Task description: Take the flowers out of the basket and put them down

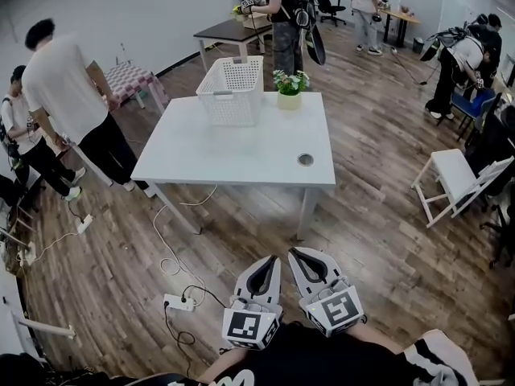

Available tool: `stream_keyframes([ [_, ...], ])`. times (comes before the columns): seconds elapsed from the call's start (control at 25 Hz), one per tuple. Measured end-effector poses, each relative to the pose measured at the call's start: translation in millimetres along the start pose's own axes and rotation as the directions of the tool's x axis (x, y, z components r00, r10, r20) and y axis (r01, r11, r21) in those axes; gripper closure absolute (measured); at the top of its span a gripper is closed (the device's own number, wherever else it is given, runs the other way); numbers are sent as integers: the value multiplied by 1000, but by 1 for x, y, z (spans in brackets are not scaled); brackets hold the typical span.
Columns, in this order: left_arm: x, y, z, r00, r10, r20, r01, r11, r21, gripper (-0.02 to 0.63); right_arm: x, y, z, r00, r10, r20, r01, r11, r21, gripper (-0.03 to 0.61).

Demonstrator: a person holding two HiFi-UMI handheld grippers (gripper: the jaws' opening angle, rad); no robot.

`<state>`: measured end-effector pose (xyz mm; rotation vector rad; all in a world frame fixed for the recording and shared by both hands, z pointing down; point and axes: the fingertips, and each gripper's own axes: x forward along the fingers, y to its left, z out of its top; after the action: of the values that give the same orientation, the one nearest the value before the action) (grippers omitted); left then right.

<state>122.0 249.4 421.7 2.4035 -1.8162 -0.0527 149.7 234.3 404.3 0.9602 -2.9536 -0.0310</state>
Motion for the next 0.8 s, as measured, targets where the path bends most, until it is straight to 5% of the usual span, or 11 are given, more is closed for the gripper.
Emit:
stream_keyframes([
  [0.8,-19,12,9,999,-46,1,46,999,11,607,5,27,4,999,-35,-14,35,999,-38,561],
])
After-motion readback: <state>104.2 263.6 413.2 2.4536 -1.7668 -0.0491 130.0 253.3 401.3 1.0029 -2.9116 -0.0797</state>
